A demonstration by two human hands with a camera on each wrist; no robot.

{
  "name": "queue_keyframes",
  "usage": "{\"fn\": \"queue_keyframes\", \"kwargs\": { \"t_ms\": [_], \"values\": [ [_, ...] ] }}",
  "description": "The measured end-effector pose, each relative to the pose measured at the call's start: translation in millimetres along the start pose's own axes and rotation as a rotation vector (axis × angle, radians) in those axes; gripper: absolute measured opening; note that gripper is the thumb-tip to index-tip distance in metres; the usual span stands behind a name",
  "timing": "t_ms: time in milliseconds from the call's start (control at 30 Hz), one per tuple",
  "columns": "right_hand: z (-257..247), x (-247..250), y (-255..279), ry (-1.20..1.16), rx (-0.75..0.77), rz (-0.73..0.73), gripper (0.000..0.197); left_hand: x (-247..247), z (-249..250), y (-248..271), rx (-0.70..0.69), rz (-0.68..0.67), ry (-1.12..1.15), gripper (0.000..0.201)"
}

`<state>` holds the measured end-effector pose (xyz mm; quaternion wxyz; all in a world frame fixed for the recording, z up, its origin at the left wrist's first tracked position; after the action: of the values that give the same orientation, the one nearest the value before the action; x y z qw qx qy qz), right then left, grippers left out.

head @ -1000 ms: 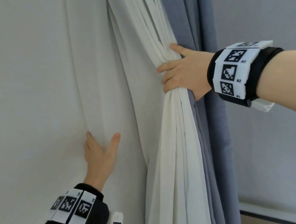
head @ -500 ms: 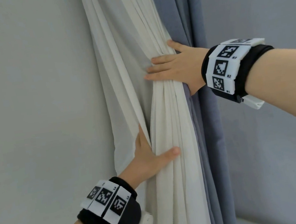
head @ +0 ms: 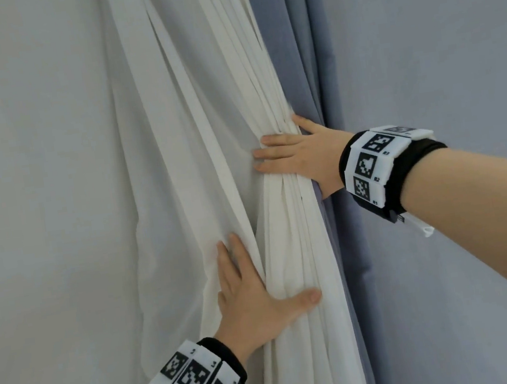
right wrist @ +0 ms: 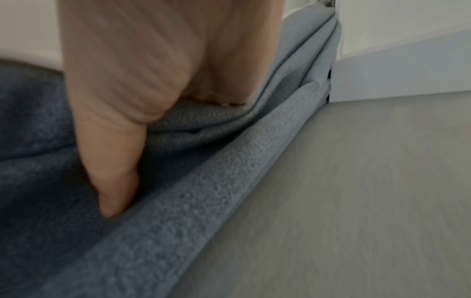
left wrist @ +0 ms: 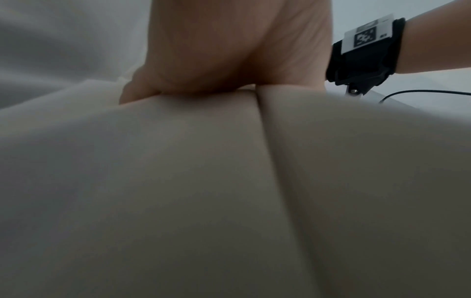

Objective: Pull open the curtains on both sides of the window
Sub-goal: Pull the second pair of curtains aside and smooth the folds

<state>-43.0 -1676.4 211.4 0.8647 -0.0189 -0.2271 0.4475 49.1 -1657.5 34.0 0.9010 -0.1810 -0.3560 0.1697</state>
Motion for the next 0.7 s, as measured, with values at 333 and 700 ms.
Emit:
{"fn": "queue_keyframes", "kwargs": {
  "t_ms": [333, 700],
  "values": [
    [19, -56, -37, -0.100, -0.039, -0.063, 0.108, -21, 1, -70, -0.087, -0.076, -0.028, 0.142],
    [-1, -27, -7, -0.167, -0.052, 0.076, 0.098, -30, -9, -90, -0.138, -0.062, -0.055, 0.150]
  ]
}}
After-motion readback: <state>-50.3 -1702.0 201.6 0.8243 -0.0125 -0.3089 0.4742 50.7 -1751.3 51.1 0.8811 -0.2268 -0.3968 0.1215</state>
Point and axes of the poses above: each hand's wrist, its own y-axis away from the middle knuckle, its own x-axis out of the back of the hand, z = x × y, the point moved 8 cm from there along -y, towards the middle knuckle, and after that the axes turned 9 degrees about -z, right-handed, at the moved point
